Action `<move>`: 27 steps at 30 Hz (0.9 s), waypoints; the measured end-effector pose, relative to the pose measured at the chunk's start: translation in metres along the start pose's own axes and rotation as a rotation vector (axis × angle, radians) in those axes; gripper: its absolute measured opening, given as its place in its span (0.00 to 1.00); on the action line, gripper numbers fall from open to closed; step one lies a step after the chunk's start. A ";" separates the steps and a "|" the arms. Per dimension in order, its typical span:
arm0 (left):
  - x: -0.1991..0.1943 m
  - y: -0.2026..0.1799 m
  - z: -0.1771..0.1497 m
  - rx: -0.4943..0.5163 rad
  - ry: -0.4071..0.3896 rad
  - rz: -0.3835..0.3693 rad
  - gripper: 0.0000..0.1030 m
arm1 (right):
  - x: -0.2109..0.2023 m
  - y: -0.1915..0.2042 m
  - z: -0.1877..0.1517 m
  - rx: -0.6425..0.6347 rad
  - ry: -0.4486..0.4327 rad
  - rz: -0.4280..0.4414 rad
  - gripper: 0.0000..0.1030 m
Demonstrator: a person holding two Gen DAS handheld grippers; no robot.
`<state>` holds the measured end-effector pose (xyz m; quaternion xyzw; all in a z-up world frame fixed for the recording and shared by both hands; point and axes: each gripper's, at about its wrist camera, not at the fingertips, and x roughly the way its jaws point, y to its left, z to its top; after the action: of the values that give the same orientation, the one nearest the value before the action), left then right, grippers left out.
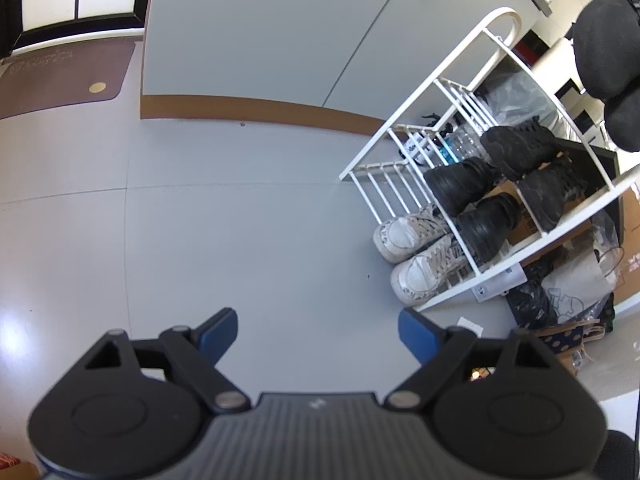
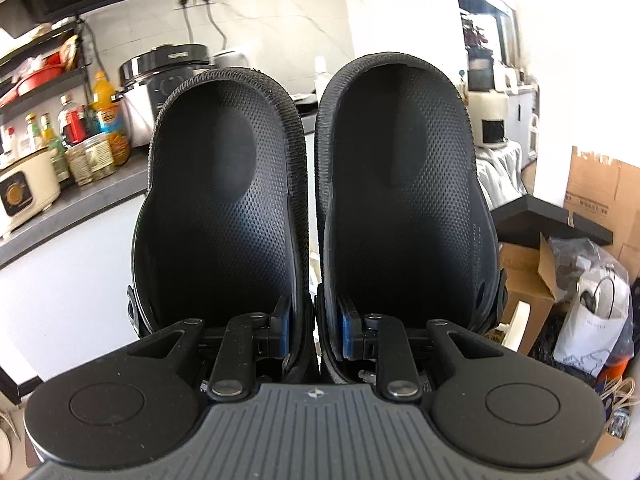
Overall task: Organize scattered shoes
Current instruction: 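Carry the black clogs with the right gripper up toward the white rack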
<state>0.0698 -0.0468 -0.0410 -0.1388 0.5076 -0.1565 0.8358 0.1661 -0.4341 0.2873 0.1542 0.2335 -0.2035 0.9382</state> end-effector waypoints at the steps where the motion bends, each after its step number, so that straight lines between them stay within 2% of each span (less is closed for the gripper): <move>1: 0.001 0.000 0.001 -0.001 0.000 -0.001 0.87 | 0.002 -0.002 0.001 0.003 0.002 -0.003 0.25; 7: 0.008 0.001 0.002 -0.013 0.013 0.004 0.87 | 0.036 -0.020 0.005 0.020 0.022 0.018 0.25; 13: 0.021 0.003 0.002 -0.004 0.045 0.032 0.87 | 0.074 -0.042 0.010 0.094 0.059 -0.025 0.25; 17: 0.024 0.004 0.003 -0.010 0.050 0.029 0.87 | 0.089 -0.052 0.016 0.117 0.063 -0.063 0.25; 24: 0.034 0.002 0.001 0.008 0.082 0.039 0.87 | 0.111 -0.056 0.024 0.110 0.065 -0.064 0.25; 27: 0.036 0.003 0.001 0.012 0.095 0.040 0.87 | 0.117 -0.064 0.028 0.147 0.067 -0.080 0.25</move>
<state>0.0866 -0.0586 -0.0710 -0.1157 0.5486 -0.1491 0.8145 0.2419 -0.5362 0.2397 0.2198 0.2549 -0.2520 0.9073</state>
